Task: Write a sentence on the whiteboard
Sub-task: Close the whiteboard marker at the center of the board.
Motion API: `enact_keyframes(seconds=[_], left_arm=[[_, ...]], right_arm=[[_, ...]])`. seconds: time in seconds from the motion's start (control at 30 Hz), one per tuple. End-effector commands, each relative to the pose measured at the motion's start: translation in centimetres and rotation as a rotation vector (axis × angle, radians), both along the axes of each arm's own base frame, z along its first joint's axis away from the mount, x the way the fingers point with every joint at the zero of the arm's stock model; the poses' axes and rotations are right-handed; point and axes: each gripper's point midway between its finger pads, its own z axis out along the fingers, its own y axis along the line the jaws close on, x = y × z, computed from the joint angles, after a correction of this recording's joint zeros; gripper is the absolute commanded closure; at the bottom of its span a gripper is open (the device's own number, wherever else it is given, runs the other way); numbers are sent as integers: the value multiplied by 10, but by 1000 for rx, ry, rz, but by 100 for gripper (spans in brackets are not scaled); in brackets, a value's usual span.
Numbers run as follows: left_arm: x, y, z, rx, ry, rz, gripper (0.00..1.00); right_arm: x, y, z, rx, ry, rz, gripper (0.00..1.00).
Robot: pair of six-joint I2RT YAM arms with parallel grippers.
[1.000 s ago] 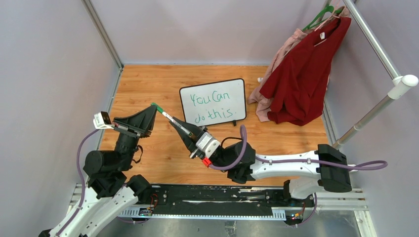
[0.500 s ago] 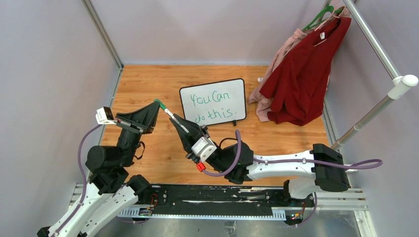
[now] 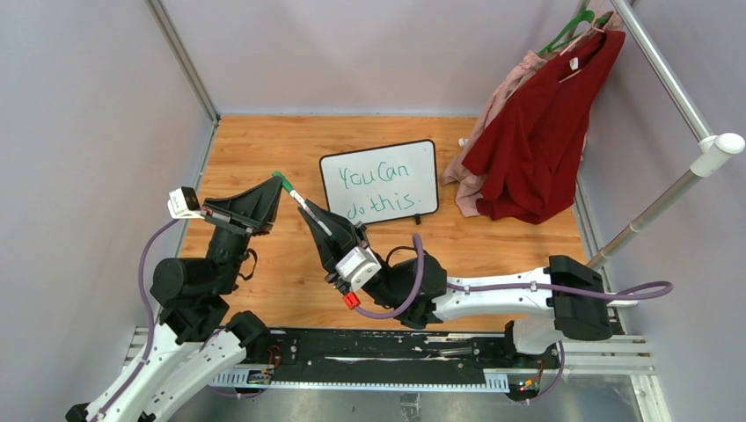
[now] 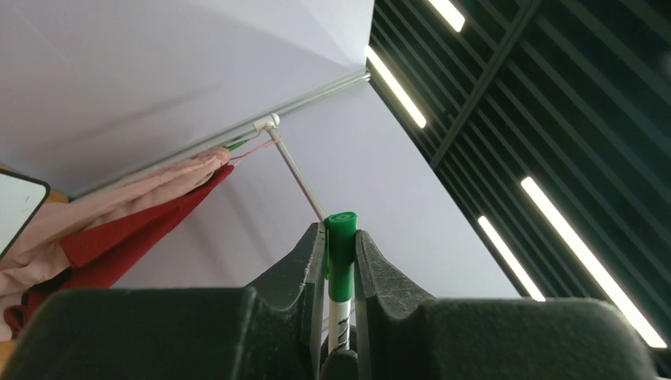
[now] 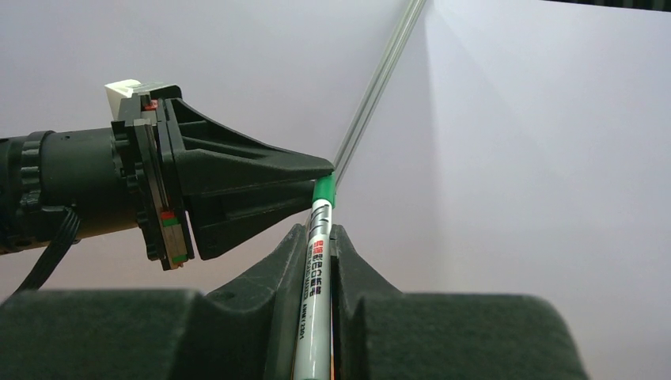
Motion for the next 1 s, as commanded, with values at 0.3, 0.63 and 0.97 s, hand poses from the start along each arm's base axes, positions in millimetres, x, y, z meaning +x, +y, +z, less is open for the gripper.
enact_keyframes(seconds=[0.3,0.63,0.97], left_arm=[[-22,-59,-41,159,44,-285,100],[-20,-47,-43,129,48,-219,100],[-21,-10,-16,139,-5,-46,54]], right_arm=[[-1,21,15,25,-43,3,100],[-2,22,20,33,-67,2,100],[-20,7,20,19,-64,87,100]])
